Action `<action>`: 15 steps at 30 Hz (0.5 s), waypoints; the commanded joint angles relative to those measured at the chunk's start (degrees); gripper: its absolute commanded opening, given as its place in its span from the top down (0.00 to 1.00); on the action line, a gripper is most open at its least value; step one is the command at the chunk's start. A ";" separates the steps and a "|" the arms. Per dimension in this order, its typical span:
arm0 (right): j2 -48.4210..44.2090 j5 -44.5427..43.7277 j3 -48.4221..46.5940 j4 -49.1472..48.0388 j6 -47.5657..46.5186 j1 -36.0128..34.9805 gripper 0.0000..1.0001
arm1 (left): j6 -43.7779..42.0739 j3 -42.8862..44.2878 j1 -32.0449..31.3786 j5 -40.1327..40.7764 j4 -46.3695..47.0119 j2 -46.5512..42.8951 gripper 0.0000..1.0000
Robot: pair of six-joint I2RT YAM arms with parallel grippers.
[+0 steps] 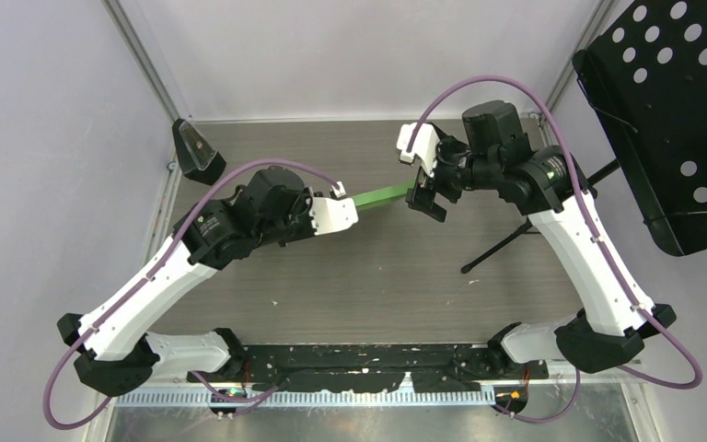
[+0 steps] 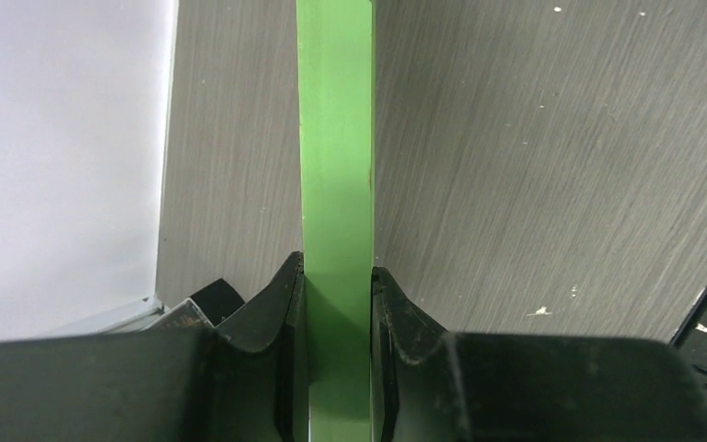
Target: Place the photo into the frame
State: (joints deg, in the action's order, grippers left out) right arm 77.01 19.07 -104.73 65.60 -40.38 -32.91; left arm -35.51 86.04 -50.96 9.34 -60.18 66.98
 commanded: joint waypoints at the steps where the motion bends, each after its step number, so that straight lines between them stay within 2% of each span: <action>1: -0.73 0.17 -1.24 -0.91 -0.66 -0.38 0.05 | -0.18 3.84 0.33 -0.05 7.51 -1.73 1.00; 15: -0.79 -1.06 -0.17 -0.57 -1.32 -3.20 0.05 | 0.44 5.81 0.42 -4.42 4.13 -0.66 1.00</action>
State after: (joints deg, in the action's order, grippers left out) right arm 76.97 18.83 -104.64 65.60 -40.62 -34.24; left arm -34.28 87.31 -50.87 4.49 -63.64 67.46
